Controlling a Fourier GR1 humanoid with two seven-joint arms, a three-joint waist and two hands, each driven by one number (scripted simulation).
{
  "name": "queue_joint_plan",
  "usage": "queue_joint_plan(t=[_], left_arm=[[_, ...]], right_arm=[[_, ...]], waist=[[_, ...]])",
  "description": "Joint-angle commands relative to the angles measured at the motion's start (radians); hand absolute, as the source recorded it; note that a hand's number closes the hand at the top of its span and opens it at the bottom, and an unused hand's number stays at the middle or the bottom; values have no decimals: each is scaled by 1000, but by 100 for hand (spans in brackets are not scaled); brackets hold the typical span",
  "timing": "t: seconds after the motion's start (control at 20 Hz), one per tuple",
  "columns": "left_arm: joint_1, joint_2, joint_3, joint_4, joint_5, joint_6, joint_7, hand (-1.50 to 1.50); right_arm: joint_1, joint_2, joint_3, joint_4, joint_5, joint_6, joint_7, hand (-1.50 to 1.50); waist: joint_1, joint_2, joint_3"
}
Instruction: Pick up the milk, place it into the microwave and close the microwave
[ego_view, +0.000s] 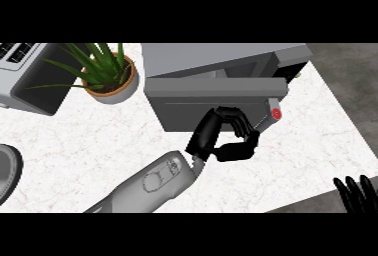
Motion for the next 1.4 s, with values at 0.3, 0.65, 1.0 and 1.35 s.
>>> queue_joint_plan(t=[0.3, 0.65, 1.0, 1.35], left_arm=[[-143, -2, 104, 138, 159, 9, -106, 150], [-188, -2, 113, 194, 217, 8, -156, 150], [-191, -2, 103, 216, 254, 18, -203, 150], [-198, -1, 98, 229, 288, 24, -235, 150]], right_arm=[[16, -36, 12, -81, -71, 42, 40, -150], [24, -57, 12, -114, -105, 61, 59, -150], [37, -81, 9, -153, -158, 80, 82, -150], [29, -106, -15, -198, -167, 80, 91, -150]], waist=[[-64, 23, 1], [-91, 30, 4], [-99, 33, 4], [-110, 34, 4]])
